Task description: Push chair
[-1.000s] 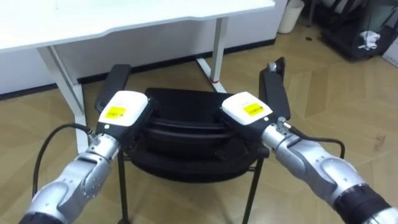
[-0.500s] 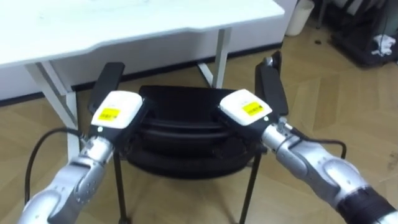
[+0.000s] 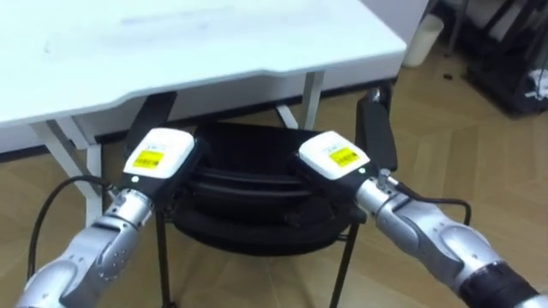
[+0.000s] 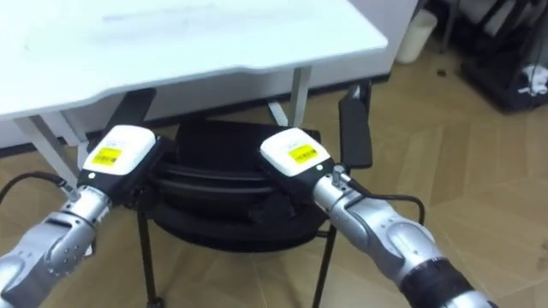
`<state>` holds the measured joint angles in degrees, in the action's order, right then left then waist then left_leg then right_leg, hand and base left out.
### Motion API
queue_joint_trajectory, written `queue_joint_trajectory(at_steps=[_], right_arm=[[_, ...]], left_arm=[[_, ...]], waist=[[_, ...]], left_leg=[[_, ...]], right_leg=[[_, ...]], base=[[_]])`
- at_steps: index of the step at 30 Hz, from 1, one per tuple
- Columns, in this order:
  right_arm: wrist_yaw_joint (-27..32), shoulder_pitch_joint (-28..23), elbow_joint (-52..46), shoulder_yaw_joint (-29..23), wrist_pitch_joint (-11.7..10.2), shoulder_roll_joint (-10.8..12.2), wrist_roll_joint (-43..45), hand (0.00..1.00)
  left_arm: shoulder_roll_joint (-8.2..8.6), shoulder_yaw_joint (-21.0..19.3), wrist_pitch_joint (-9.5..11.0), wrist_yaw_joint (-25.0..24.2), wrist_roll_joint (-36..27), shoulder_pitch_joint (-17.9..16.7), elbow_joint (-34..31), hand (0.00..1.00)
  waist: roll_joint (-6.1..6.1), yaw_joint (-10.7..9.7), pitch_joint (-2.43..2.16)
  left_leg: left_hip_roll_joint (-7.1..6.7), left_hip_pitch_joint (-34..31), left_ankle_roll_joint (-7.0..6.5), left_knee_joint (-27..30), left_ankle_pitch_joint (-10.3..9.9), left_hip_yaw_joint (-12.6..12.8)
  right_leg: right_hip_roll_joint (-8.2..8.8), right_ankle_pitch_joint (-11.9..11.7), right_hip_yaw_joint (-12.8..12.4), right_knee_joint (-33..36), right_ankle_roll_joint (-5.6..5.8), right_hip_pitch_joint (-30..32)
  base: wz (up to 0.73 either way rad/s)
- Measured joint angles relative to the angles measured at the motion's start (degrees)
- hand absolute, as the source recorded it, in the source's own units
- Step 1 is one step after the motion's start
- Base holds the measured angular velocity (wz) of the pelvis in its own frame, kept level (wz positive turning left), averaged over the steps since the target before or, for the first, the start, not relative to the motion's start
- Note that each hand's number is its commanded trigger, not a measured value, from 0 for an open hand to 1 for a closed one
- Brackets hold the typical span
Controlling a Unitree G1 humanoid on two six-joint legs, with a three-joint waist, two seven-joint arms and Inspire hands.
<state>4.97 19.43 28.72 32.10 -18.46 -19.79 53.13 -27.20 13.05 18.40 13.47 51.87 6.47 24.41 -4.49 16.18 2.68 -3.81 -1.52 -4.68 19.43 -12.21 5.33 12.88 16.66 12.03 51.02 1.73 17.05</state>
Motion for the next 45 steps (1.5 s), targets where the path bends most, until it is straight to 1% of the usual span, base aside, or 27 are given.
queue_joint_trajectory(at_steps=[1, 2, 3, 4, 5, 9, 11, 16, 18, 21, 24, 25, 26, 27, 28, 29, 31, 33, 34, 35, 36, 39, 40, 41, 43, 44, 45], right_arm=[[-0.28, -0.06, 0.01, 0.58, -0.11, 0.57, 0.27, 1.0], [-0.35, -0.24, 0.01, 0.58, -0.4, 0.96, 0.47, 1.0], [-0.39, -0.38, 0.0, 0.58, -0.48, 1.11, 0.47, 1.0], [-0.71, -0.66, -0.02, 0.58, -0.52, 1.39, 0.44, 1.0], [-1.01, -0.62, -0.12, 0.53, -0.48, 1.33, 0.41, 1.0], [-2.61, -0.47, -0.07, 0.39, -0.17, 1.11, 0.42, 1.0], [-3.26, 0.39, -0.11, 0.4, 0.37, 1.48, 0.54, 1.0], [-5.19, 1.96, 0.62, 0.42, 1.36, 2.31, 0.85, 1.0], [-5.16, 2.11, 0.61, 0.42, 1.36, 2.32, 0.91, 1.0], [-5.68, 2.21, 0.62, 0.42, 1.69, 2.36, 1.0, 1.0], [-6.33, 2.25, 0.58, 0.41, 2.42, 2.83, 1.25, 1.0], [-6.67, 2.32, 0.57, 0.41, 2.54, 3.13, 1.28, 1.0], [-7.23, 2.5, 0.59, 0.42, 2.8, 3.71, 1.26, 1.0], [-7.62, 2.44, 0.6, 0.43, 2.77, 3.89, 1.2, 1.0], [-8.33, 2.98, 0.14, 0.46, 1.79, 3.04, 0.69, 1.0], [-8.7, 2.88, 0.18, 0.44, 1.83, 2.74, 0.66, 1.0], [-9.0, 2.73, 0.68, 0.34, 2.55, 2.97, 0.66, 1.0], [-8.72, 2.79, 0.35, 0.04, 2.51, 2.47, 0.5, 1.0], [-8.16, 2.79, 0.3, -0.49, 2.49, 2.61, 0.78, 1.0], [-7.47, 2.76, 0.37, -0.51, 2.42, 2.55, 1.0, 1.0], [-7.35, 2.76, 0.37, -0.6, 2.31, 2.46, 1.12, 1.0], [-6.22, 2.26, 0.34, -0.86, 2.12, 1.39, 1.32, 1.0], [-5.68, 2.25, 0.49, -0.88, 2.18, 1.11, 1.7, 1.0], [-5.15, 2.25, 0.8, -0.87, 2.15, 0.83, 1.8, 1.0], [-4.07, 2.27, 1.64, -0.87, 2.13, 0.88, 1.9, 1.0], [-3.6, 2.32, 1.65, -0.88, 2.16, 0.74, 2.48, 1.0], [-3.51, 2.38, 1.55, -0.88, 2.14, 0.56, 2.7, 1.0]], left_arm=[[-0.56, -0.4, 0.26, 0.28, 0.0, -0.95, -0.29, 1.0], [-0.89, -0.72, 0.38, 0.54, 0.03, -1.34, -0.59, 1.0], [-0.92, -0.87, 0.37, 0.57, 0.06, -1.49, -0.72, 1.0], [-0.9, -1.09, 0.35, 0.58, 0.05, -2.14, -0.68, 1.0], [-0.77, -1.09, 0.42, 0.65, 0.04, -2.19, -0.53, 1.0], [0.1, -0.43, 0.17, 1.83, 0.25, -2.22, 0.39, 1.0], [-0.06, -0.54, -0.07, 2.83, 0.65, -2.14, 0.3, 1.0], [0.05, -0.76, -0.83, 3.02, 2.35, -1.32, 0.09, 1.0], [-0.03, -0.82, -0.82, 2.93, 2.68, -0.85, 0.03, 1.0], [0.27, -0.82, -0.82, 2.73, 2.91, -0.7, 0.32, 1.0], [0.22, -0.83, -0.83, 2.72, 3.03, -0.47, 0.6, 1.0], [-0.11, -0.83, -0.82, 2.72, 3.03, -0.46, 0.4, 1.0], [-0.54, -0.86, -0.79, 2.72, 2.96, -0.32, 0.64, 1.0], [-0.54, -0.85, -0.76, 2.72, 2.84, -0.29, 1.02, 1.0], [-0.06, -1.15, -0.63, 2.64, 2.47, -0.11, 1.55, 1.0], [0.76, -1.14, -0.68, 2.53, 2.47, -0.22, 1.7, 1.0], [0.83, -0.65, -0.71, 2.12, 2.62, 0.04, 1.54, 1.0], [0.82, -0.43, -0.71, 2.14, 2.79, 0.77, 1.36, 1.0], [0.76, -0.4, -0.84, 2.14, 2.88, 1.57, 1.34, 1.0], [0.76, -0.04, -1.25, 2.14, 2.93, 1.93, 1.35, 1.0], [0.82, 0.12, -1.41, 2.16, 2.93, 2.03, 1.36, 1.0], [2.77, 0.18, -2.0, 3.16, 4.1, 2.18, 1.92, 1.0], [3.42, 0.4, -2.28, 3.85, 4.41, 2.26, 2.45, 1.0], [4.1, 0.5, -2.73, 4.12, 4.7, 2.26, 2.56, 1.0], [4.44, 0.82, -3.31, 4.73, 4.72, 1.96, 2.58, 1.0], [4.58, 0.86, -3.46, 4.82, 4.84, 1.96, 2.51, 1.0], [4.58, 0.88, -3.48, 4.87, 4.87, 1.99, 2.44, 1.0]], waist=[[-0.39, -0.25, -0.46], [-0.6, -0.61, -0.63], [-0.54, -0.84, -0.61], [-0.33, -1.76, -1.58], [0.21, -2.08, -1.75], [0.43, -4.6, -1.86], [-0.13, -4.49, -1.81], [-1.89, -4.57, -1.49], [-2.28, -4.71, -1.71], [-2.57, -4.35, -1.87], [-2.48, -3.46, -1.94], [-2.41, -2.92, -2.11], [-2.17, -3.17, -1.91], [-3.11, -3.84, -2.26], [-4.63, -4.81, -2.13], [-3.19, -4.99, -1.94], [-2.53, -5.19, -1.67], [-2.33, -5.36, -1.67], [-2.34, -6.64, -0.92], [-2.65, -7.4, -1.05], [-2.81, -7.88, -1.17], [-2.42, -9.39, -1.12], [-2.22, -9.34, -1.12], [-2.31, -9.16, -1.14], [-2.21, -7.53, -1.33], [-2.22, -7.47, -1.4], [-2.28, -7.64, -1.46]], left_leg=[[0.49, 0.47, 0.8, 0.42, -0.76, -0.8], [1.06, 0.73, 1.69, 1.83, -1.87, -1.97], [1.32, 0.74, 2.12, 2.72, -2.55, -2.8], [2.51, 0.28, 3.3, 5.15, -4.07, -4.65], [3.0, 0.06, 4.2, 6.1, -4.55, -5.84], [3.97, -0.12, 5.93, 4.96, -3.85, -9.91], [5.08, -0.8, 6.83, 3.43, -3.32, -10.77], [5.75, -1.24, 7.51, 1.79, -2.91, -12.95], [6.75, -1.83, 7.54, 1.69, -2.91, -13.45], [7.61, -1.28, 7.65, 1.15, -2.88, -13.47], [9.2, -0.78, 9.31, 1.29, -3.2, -13.34], [10.8, -0.82, 9.96, 0.93, -3.41, -13.4], [11.86, -0.68, 10.38, 0.87, -3.52, -12.65], [11.61, -0.84, 10.51, 1.44, -3.58, -12.41], [11.16, -1.94, 10.47, 8.96, -4.31, -11.36], [12.77, -3.0, 10.45, 19.78, -5.43, -11.98], [15.05, -3.09, 10.37, 27.04, -5.43, -11.0], [16.24, -2.94, 10.24, 27.55, -5.08, -8.74], [16.92, -2.96, 10.2, 25.55, -5.08, -6.99], [17.13, -2.81, 10.28, 23.09, -5.0, -5.3], [16.95, -2.75, 10.58, 21.76, -4.81, -5.13], [15.64, -0.83, 11.21, 13.78, -3.9, -5.32], [14.47, 0.15, 11.1, 9.98, -3.36, -6.05], [12.25, 1.04, 11.33, 4.86, -2.5, -6.66], [10.19, 2.72, 11.58, -0.41, -1.1, -7.42], [9.52, 3.1, 10.93, -2.58, -0.25, -7.12], [9.14, 3.13, 10.43, -3.58, 0.1, -7.13]], right_leg=[[-0.53, -1.05, -0.85, -8.21, 0.51, 0.91], [-1.3, -3.41, -1.24, -18.24, 1.12, -0.21], [-1.76, -5.48, -1.65, -22.39, 1.14, -1.0], [-3.78, -8.32, -2.59, -24.44, 0.97, -2.61], [-5.42, -8.32, -2.91, -24.52, 0.94, -3.45], [-7.13, -9.1, -0.93, -26.15, -0.21, -5.23], [-8.59, -9.11, -1.07, -27.52, -0.23, -4.91], [-9.97, -9.46, -1.0, -28.2, -0.92, -4.78], [-11.17, -9.04, -1.17, -28.97, -1.61, -4.88], [-11.56, -8.51, -0.13, -28.96, -2.87, -5.2], [-11.59, -7.65, 3.0, -28.81, -4.33, -5.82], [-12.42, -7.51, 3.22, -28.23, -4.24, -5.96], [-13.59, -5.09, -1.07, -22.08, -5.51, -4.94], [-13.11, -2.73, -3.84, -19.01, -5.63, -5.25], [-12.18, 2.49, -7.0, -13.38, -5.95, -4.28], [-13.08, 3.8, -6.11, -10.77, -7.22, -5.32], [-13.38, 4.65, -3.33, -11.3, -7.7, -7.22], [-13.19, 4.64, -0.76, -12.6, -7.74, -7.98], [-13.08, 4.6, 0.49, -13.48, -7.77, -8.54], [-13.06, 4.31, 0.75, -14.47, -7.83, -8.49], [-13.07, 3.74, 0.74, -15.17, -7.84, -8.73], [-13.08, -0.23, 0.52, -20.05, -7.8, -9.7], [-13.01, -1.43, -0.29, -21.7, -7.53, -9.81], [-12.7, -2.49, -1.53, -22.89, -7.07, -9.64], [-12.69, -4.4, -3.79, -24.42, -6.41, -9.01], [-12.55, -5.74, -4.36, -25.72, -5.48, -8.87], [-12.47, -6.35, -4.23, -26.35, -5.26, -8.78]], base=[[0.31], [0.35], [0.53], [0.62], [0.61], [0.56], [0.21], [0.19], [0.23], [0.02], [-0.05], [0.1], [0.38], [0.7], [0.66], [0.5], [0.29], [0.44], [0.66], [0.63], [0.53], [0.3], [-0.06], [-0.17], [-0.49], [-0.41], [-0.04]])
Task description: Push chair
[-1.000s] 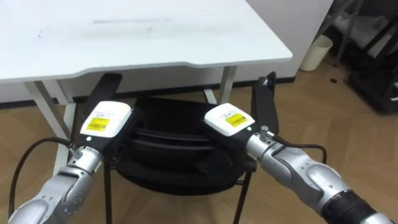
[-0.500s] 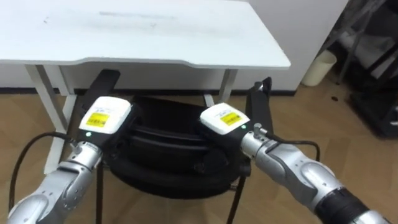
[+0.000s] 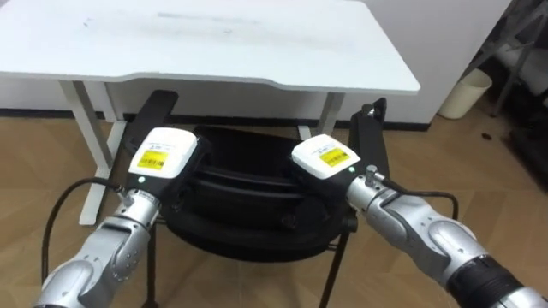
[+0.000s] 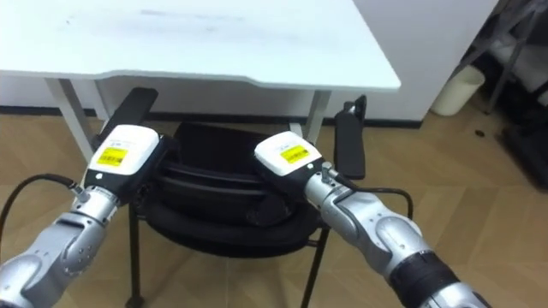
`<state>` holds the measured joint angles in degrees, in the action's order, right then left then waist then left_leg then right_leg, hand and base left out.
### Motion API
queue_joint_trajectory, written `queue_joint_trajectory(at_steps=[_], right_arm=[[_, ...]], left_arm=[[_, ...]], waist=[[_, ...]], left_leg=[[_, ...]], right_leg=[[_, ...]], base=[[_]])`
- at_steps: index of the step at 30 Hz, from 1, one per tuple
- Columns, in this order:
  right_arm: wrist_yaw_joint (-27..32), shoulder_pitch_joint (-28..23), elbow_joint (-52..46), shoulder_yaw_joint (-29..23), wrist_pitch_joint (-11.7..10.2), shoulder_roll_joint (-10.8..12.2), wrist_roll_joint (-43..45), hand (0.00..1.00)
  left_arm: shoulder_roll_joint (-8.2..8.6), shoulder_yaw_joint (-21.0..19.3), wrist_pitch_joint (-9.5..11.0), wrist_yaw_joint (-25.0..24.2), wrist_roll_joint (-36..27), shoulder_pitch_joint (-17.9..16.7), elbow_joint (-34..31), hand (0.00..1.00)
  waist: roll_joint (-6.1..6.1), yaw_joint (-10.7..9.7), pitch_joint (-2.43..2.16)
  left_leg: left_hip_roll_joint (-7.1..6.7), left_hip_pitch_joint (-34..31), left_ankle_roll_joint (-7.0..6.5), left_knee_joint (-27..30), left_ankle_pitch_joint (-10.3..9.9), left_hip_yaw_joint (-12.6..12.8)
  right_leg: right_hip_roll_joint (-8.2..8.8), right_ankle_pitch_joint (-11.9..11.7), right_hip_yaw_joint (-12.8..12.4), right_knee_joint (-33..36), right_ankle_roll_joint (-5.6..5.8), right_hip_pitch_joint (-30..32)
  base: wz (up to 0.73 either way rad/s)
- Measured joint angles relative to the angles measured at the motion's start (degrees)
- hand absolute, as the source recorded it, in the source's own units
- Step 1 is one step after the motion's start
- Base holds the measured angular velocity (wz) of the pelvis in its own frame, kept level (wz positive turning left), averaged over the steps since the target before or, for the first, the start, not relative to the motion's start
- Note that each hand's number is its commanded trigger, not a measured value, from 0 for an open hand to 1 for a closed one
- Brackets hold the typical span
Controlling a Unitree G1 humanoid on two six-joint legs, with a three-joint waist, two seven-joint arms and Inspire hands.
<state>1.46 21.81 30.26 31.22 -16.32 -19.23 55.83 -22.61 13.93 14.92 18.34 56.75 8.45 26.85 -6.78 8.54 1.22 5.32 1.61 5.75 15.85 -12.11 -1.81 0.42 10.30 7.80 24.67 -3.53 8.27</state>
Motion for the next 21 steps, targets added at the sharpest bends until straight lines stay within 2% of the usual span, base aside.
queue_joint_trajectory(at_steps=[2, 4, 10, 14, 21], right_arm=[[0.39, 0.05, -0.37, 0.0, -0.12, -0.53, 0.38, 1.0], [0.56, 0.06, -0.35, 0.0, -0.05, -0.58, 0.44, 1.0], [0.53, 0.14, -0.31, -0.01, 0.13, -0.56, 0.44, 1.0], [0.47, 0.2, -0.7, -0.46, 0.21, -0.58, 0.83, 1.0], [0.28, 0.3, -0.87, -1.11, 0.32, -0.53, 1.16, 1.0]], left_arm=[[0.53, 0.26, -0.42, 0.1, 0.01, 0.02, -0.47, 1.0], [0.61, 0.38, -0.78, 0.08, 0.18, 0.02, -0.78, 1.0], [0.64, 0.53, -1.32, -0.36, 0.34, 0.02, -1.31, 1.0], [0.67, 0.45, -2.26, -1.59, 0.35, 0.01, -2.68, 1.0], [1.44, -0.43, -2.5, -2.49, 1.41, 0.1, -3.35, 1.0]], waist=[[-0.03, -0.15, -0.28], [-0.09, -0.1, -0.33], [0.21, 0.4, -0.5], [0.18, 1.0, -0.52], [0.24, 2.06, -0.51]], left_leg=[[-0.92, 0.28, -0.35, -3.16, 1.83, 0.07], [-1.17, 0.66, -0.77, -4.4, 2.66, 0.09], [-1.18, 1.58, -1.08, -5.67, 2.8, -0.12], [-1.21, 1.86, -1.26, -6.46, 2.9, -0.04], [-1.19, 2.08, -1.47, -6.64, 2.77, 0.17]], right_leg=[[0.42, -1.85, 0.06, -2.31, 0.5, 0.14], [0.58, -2.84, 0.09, -3.68, 0.47, -0.24], [0.43, -3.77, 0.19, -5.9, 0.35, -1.65], [0.48, -3.74, 0.19, -6.0, 0.42, -1.61], [0.49, -3.71, 0.27, -5.92, 0.48, -1.74]], base=[[0.0], [0.0], [0.02], [0.0], [-0.01]])
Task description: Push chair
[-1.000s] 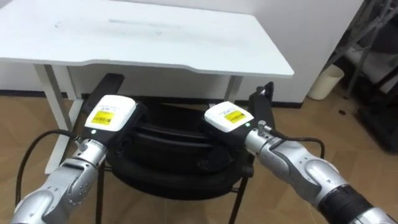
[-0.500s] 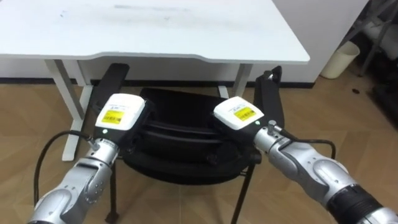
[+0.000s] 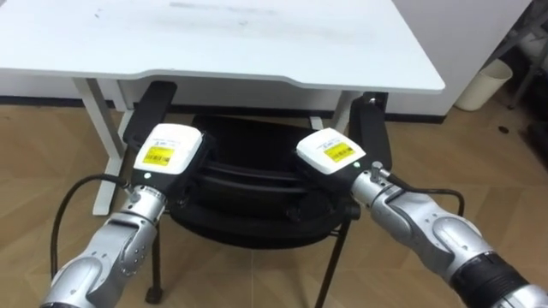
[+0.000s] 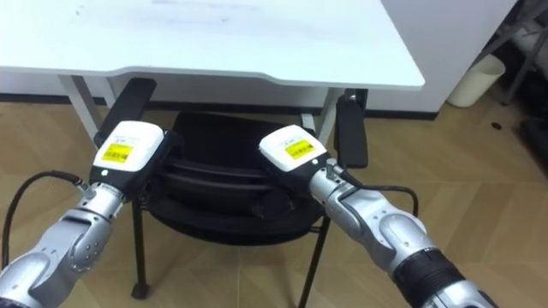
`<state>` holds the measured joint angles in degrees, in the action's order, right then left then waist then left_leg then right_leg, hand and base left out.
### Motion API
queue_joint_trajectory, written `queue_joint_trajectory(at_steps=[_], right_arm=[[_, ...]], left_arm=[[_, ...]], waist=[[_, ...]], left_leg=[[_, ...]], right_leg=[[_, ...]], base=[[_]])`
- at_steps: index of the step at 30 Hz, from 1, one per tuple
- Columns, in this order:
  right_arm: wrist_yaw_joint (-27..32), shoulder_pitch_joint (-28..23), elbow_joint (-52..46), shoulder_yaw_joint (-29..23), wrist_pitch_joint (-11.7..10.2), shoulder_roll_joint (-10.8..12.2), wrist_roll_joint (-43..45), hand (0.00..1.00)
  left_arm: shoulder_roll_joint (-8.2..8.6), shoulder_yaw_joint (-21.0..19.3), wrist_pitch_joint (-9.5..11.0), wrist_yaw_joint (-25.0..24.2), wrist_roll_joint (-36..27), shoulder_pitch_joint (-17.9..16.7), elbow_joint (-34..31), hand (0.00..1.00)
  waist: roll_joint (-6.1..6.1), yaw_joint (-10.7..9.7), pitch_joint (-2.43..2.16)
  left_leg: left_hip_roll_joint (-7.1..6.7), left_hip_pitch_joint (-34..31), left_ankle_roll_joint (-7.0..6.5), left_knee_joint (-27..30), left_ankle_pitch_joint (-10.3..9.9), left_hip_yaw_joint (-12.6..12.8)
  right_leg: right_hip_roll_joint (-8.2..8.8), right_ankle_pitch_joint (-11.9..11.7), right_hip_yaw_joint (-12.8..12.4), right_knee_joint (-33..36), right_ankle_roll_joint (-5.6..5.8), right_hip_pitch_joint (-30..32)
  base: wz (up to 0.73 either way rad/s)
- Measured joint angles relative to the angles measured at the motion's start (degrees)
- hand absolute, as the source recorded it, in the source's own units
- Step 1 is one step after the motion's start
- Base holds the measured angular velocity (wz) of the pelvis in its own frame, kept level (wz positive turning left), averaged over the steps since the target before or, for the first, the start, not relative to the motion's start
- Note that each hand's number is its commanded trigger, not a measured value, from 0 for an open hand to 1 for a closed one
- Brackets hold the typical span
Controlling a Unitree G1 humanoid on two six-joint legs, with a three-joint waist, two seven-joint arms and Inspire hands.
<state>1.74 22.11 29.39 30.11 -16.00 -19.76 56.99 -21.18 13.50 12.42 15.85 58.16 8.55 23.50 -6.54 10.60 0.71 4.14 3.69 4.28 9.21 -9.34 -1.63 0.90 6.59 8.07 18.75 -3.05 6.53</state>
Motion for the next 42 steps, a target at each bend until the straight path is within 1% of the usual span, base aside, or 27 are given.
queue_joint_trajectory(at_steps=[9, 14, 19, 23, 27, 30, 33, 35, 36, 37, 38, 39, 40, 41, 42], right_arm=[[-0.73, 0.18, -0.92, -0.31, 0.73, 0.42, 0.92, 1.0], [-1.22, 0.25, -0.97, -0.32, 1.74, 1.37, 1.63, 1.0], [-1.33, 0.44, -1.09, -0.32, 2.24, 1.39, 1.72, 1.0], [-1.09, 0.44, -1.47, -0.32, 2.41, 1.4, 1.72, 1.0], [-1.04, 0.45, -1.42, -0.3, 2.62, 1.59, 1.74, 1.0], [-1.09, 0.46, -1.03, -0.25, 2.67, 1.77, 1.89, 1.0], [-0.89, 0.45, -0.79, -0.15, 2.68, 1.73, 1.98, 1.0], [-0.8, 0.44, -0.59, -0.13, 2.64, 1.73, 2.0, 1.0], [-0.8, 0.44, -0.5, -0.11, 2.6, 1.7, 2.0, 1.0], [-0.43, 0.41, 0.42, -0.09, 2.26, 1.87, 1.97, 1.0], [0.21, 0.41, 1.48, -0.05, 2.2, 2.27, 1.97, 1.0], [0.3, 0.41, 1.76, -0.05, 2.19, 2.36, 1.97, 1.0], [0.57, 0.41, 1.94, 0.0, 2.16, 2.39, 2.04, 1.0], [0.65, 0.41, 2.01, 0.07, 2.16, 2.53, 2.06, 1.0], [0.65, 0.4, 2.05, 0.08, 2.14, 2.59, 2.06, 1.0]], left_arm=[[0.93, -1.71, 0.19, -0.04, 1.33, -0.07, 0.12, 1.0], [1.03, -2.34, 0.01, 0.46, 2.49, -0.35, 0.07, 1.0], [1.25, -2.4, -0.23, 1.18, 2.7, -0.34, -0.02, 1.0], [1.05, -2.4, -0.39, 1.26, 2.66, -0.36, -0.55, 1.0], [1.09, -2.4, -0.46, 1.24, 2.66, -0.4, -0.69, 1.0], [1.27, -2.35, -0.54, 1.1, 2.66, -0.5, -0.45, 1.0], [1.21, -2.09, -0.92, 0.75, 2.58, -0.63, -0.45, 1.0], [1.23, -2.0, -0.91, 0.7, 2.57, -0.77, -0.48, 1.0], [1.24, -2.01, -0.89, 0.66, 2.57, -0.77, -0.46, 1.0], [1.32, -2.0, -0.88, 0.41, 2.57, -0.81, -0.27, 1.0], [1.48, -2.01, -0.9, -0.1, 2.57, -0.86, 0.02, 1.0], [1.56, -2.01, -0.89, -0.37, 2.57, -0.86, 0.06, 1.0], [1.51, -2.04, -0.81, -0.73, 2.58, -0.81, 0.02, 1.0], [1.21, -2.04, -0.53, -0.81, 2.54, -0.78, 0.0, 1.0], [1.21, -2.11, -0.3, -0.95, 2.53, -0.78, -0.03, 1.0]], waist=[[0.33, 0.59, 0.23], [0.33, 1.12, 0.23], [0.28, 1.89, 0.19], [0.22, 2.41, 0.16], [0.28, 2.78, 0.19], [0.36, 3.15, 0.26], [0.3, 3.13, 0.28], [-0.02, 2.72, 0.51], [-0.06, 2.68, 0.53], [0.02, 2.88, 0.73], [0.16, 3.73, 0.86], [0.15, 3.86, 0.88], [0.18, 4.04, 0.9], [0.17, 4.02, 1.02], [0.2, 4.13, 1.04]], left_leg=[[0.02, 0.09, -0.14, -0.33, -0.11, -0.12], [0.19, 0.86, -0.14, -0.97, -0.11, -0.27], [0.2, 1.24, -0.16, -1.49, -0.1, -0.73], [0.21, 1.39, -0.19, -1.5, -0.09, -1.59], [0.2, 2.03, -0.33, -1.5, -0.18, -1.89], [-0.11, 2.89, -0.36, -1.45, -0.18, -1.73], [-0.92, 3.08, -0.46, -1.1, -0.23, -1.68], [-1.78, 3.03, -1.19, -0.03, -0.66, -1.59], [-2.03, 3.06, -1.5, 0.23, -0.86, -1.45], [-2.37, 3.78, -2.09, 0.31, -1.26, -0.81], [-2.74, 4.73, -2.42, 0.33, -1.49, 0.39], [-2.88, 5.03, -2.63, 0.35, -1.63, 0.89], [-3.05, 5.08, -3.0, 0.42, -2.29, 1.32], [-3.26, 5.07, -3.14, 0.54, -2.57, 1.71], [-3.31, 5.04, -3.26, 0.62, -2.74, 2.03]], right_leg=[[0.08, 0.28, 0.34, -0.2, 0.26, -0.21], [-0.08, 0.33, 0.54, -0.98, 0.19, -0.94], [-0.08, 0.44, 0.89, -1.39, 0.37, -1.45], [0.0, 0.5, 1.65, -2.25, 0.49, -2.13], [0.07, 0.62, 2.19, -3.15, 0.68, -3.23], [0.43, 0.88, 2.2, -3.05, 1.0, -4.07], [1.28, 1.48, 2.23, -2.27, 1.54, -4.12], [2.33, 2.51, 2.23, -0.48, 2.04, -3.85], [2.6, 2.79, 2.2, 0.15, 2.16, -3.7], [2.9, 3.32, 1.55, 1.23, 2.41, -3.65], [3.25, 3.74, 0.58, 2.42, 2.64, -3.57], [3.4, 3.91, 0.15, 3.01, 2.74, -3.44], [3.7, 4.21, 0.05, 3.86, 2.99, -3.12], [3.91, 4.23, -0.24, 4.02, 3.1, -2.66], [3.93, 4.19, -0.45, 4.05, 3.16, -2.46]], base=[[0.0], [-0.01], [0.05], [0.1], [0.08], [0.0], [0.01], [0.05], [0.0], [-0.24], [-0.33], [-0.29], [-0.17], [-0.14], [-0.19]])
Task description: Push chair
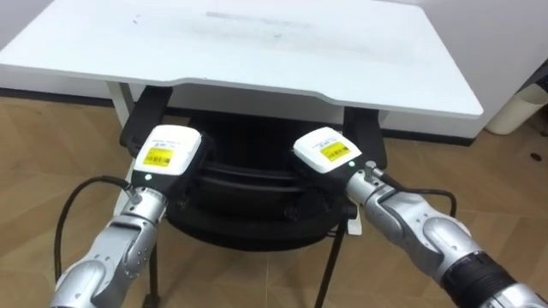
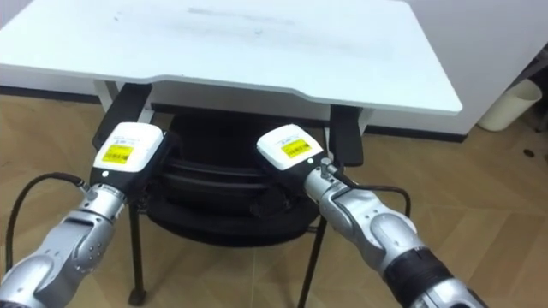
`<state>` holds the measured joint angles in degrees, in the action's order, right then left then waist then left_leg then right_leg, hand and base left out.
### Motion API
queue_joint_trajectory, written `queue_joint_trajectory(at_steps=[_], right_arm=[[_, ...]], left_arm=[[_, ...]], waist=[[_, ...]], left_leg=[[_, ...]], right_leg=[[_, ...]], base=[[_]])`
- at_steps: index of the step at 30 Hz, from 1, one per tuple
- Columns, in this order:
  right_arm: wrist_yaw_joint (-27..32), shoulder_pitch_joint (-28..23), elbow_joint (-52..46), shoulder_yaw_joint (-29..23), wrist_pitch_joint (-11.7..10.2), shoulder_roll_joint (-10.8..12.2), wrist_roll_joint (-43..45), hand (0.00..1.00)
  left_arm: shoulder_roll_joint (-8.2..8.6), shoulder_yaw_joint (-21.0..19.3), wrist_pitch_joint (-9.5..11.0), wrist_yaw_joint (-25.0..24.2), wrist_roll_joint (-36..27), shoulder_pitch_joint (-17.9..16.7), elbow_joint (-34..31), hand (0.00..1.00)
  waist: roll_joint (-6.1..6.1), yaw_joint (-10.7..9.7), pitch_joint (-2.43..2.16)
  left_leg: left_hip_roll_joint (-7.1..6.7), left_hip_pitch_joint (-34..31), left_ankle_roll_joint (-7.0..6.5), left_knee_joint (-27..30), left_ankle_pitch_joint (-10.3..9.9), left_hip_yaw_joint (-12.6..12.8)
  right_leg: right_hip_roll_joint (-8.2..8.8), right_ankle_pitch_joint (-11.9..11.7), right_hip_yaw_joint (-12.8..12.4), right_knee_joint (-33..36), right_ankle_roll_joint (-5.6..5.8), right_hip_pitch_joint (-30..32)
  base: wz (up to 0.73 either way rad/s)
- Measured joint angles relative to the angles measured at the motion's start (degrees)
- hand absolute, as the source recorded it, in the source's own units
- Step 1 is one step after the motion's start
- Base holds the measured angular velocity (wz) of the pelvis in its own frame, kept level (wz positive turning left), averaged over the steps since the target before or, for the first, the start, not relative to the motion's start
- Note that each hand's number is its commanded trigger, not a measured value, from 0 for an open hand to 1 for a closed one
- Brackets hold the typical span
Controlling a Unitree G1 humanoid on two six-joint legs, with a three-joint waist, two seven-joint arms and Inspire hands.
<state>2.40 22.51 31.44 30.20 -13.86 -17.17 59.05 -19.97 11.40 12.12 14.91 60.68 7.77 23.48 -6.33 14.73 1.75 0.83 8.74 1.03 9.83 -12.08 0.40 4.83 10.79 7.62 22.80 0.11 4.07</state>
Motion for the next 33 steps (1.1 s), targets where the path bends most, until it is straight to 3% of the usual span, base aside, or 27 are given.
queue_joint_trajectory(at_steps=[2, 6, 12, 17, 21, 27, 29, 31, 33], right_arm=[[0.01, -0.01, -0.14, 0.01, -0.1, 0.09, 0.0, 1.0], [0.15, -0.01, -0.6, -0.03, -0.38, 0.04, -0.01, 1.0], [-0.11, 0.05, -1.29, -0.1, -0.49, -0.04, 0.72, 1.0], [-1.14, 0.05, -1.49, -0.09, -0.58, -0.02, 1.25, 1.0], [-1.4, 0.0, -1.45, -0.06, -0.59, 0.02, 1.53, 1.0], [-1.16, -0.22, -1.67, -0.14, -0.6, -0.11, 1.65, 1.0], [-0.98, -0.75, -1.64, -0.15, -0.82, -0.29, 1.65, 1.0], [-0.49, -1.4, -1.43, -0.27, -1.29, -0.5, 1.65, 1.0], [-0.33, -1.69, -1.43, -0.47, -1.59, -0.63, 1.66, 1.0]], left_arm=[[0.1, -0.48, 0.87, -0.34, 0.01, -0.05, 0.06, 1.0], [-0.13, -1.0, 1.32, -0.51, 0.01, -0.18, -0.31, 1.0], [0.17, -1.14, 0.69, 0.87, 0.01, -0.92, -0.3, 1.0], [0.57, -0.98, 0.59, 1.05, -0.45, -1.02, 0.78, 1.0], [0.59, -0.94, 0.7, 1.12, -0.44, -1.12, 0.89, 1.0], [0.44, -0.98, 0.81, 1.13, -0.42, -1.09, 0.98, 1.0], [0.21, -0.39, 0.95, 1.14, -0.42, -0.97, 1.21, 1.0], [0.22, 0.19, 0.88, 1.09, -0.42, -1.01, 1.37, 1.0], [0.23, 0.28, 0.93, 1.04, -0.42, -1.17, 1.37, 1.0]], waist=[[0.19, 1.24, 0.09], [0.92, 1.23, 0.03], [1.88, -0.91, -0.14], [3.43, -1.89, -0.45], [3.34, -2.51, -0.53], [2.8, -5.52, -0.75], [2.15, -7.56, -0.74], [1.88, -8.04, -0.88], [1.92, -8.02, -0.88]], left_leg=[[-0.02, -0.32, -0.31, 0.87, -0.89, 1.22], [0.63, -0.73, -0.42, 1.54, -1.02, 1.72], [0.88, -1.35, -0.5, 1.65, -1.0, 0.9], [1.9, -0.86, -0.39, 1.51, -1.01, 0.21], [2.43, -0.46, 0.02, 1.61, -1.24, -0.64], [3.12, -2.07, 0.73, 3.57, -1.66, -2.35], [3.49, -2.03, 1.02, 3.91, -1.53, -1.46], [3.9, -1.16, 1.16, 3.92, -1.45, 0.79], [4.4, -0.97, 1.19, 3.84, -1.45, 1.38]], right_leg=[[-0.17, -0.17, -0.94, -0.09, 0.27, -0.23], [-1.2, -2.05, -1.38, -3.08, 0.52, -1.26], [-1.78, -3.34, -1.34, -5.67, 0.86, -2.26], [-2.7, -4.33, -0.33, -8.61, 0.63, -4.44], [-3.04, -3.9, 0.63, -9.0, 0.25, -5.49], [-2.62, -2.09, 5.1, -8.16, -0.48, -6.33], [-1.81, -1.09, 7.69, -8.18, -0.5, -7.91], [-1.8, -0.54, 8.39, -8.29, -0.52, -8.86], [-1.84, -0.19, 8.54, -8.32, -0.59, -9.25]], base=[[-0.25], [-0.09], [0.07], [0.08], [0.14], [0.35], [0.62], [0.33], [0.1]])
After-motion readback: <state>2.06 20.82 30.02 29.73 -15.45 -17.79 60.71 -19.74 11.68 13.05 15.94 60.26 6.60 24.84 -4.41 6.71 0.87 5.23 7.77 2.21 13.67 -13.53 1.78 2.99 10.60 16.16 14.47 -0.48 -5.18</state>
